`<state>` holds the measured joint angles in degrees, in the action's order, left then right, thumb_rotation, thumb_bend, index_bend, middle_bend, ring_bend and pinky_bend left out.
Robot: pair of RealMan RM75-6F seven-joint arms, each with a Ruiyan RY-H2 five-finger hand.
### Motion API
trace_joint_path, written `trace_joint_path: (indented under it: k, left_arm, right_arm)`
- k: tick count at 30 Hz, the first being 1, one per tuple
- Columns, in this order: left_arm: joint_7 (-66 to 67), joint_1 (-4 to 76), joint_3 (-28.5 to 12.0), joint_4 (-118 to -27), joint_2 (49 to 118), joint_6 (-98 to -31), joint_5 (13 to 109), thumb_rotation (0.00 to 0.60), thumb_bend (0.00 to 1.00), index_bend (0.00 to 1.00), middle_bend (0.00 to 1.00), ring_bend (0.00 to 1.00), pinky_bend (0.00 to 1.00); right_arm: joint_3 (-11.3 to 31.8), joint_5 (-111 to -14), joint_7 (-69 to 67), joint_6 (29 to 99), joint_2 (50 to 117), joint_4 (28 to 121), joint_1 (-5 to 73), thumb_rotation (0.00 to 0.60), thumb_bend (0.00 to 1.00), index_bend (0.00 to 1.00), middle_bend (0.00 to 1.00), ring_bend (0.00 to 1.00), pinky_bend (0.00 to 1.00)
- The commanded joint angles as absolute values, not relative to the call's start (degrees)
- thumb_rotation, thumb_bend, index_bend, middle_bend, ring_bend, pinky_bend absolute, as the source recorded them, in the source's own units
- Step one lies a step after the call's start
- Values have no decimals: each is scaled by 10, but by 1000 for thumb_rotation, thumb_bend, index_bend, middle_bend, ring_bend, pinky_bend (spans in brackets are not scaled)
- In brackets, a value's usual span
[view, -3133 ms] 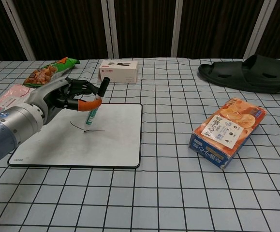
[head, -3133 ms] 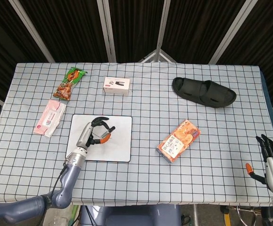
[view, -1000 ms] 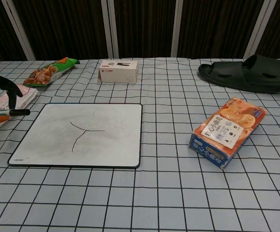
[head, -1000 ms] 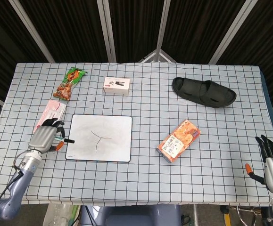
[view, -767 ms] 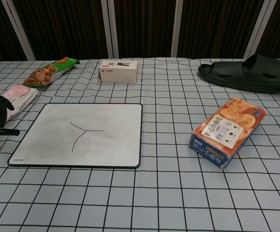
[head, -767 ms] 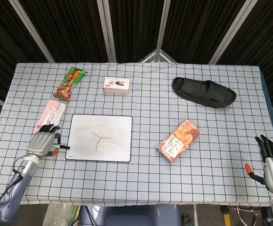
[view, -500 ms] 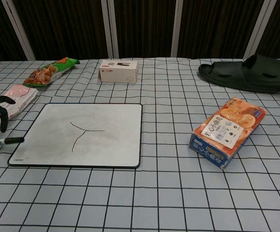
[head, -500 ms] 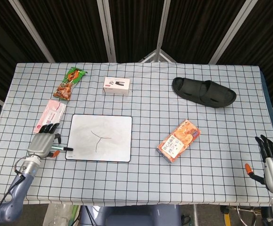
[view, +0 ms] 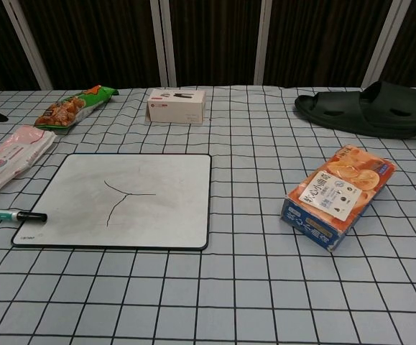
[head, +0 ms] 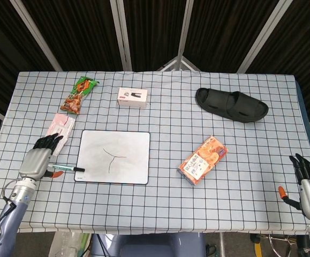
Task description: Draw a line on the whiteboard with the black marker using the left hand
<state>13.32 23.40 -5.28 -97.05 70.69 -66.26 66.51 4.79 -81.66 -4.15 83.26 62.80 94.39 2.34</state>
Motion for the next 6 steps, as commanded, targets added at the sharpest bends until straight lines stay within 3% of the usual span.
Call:
trace_joint_path:
  k: [1,6]
  left_arm:
    - [78,179,-31,-980,660,-755,761,600,133,0,0,0,0]
    - [14,120,2,-943,647,-841,826,600,78,0,0,0,0]
  right_arm:
    - [47,-825,-33,837,630,939,25,600,343,0,0,0,0]
    - [45,-837,-19,844,635,934,26,600,343,0,0,0,0]
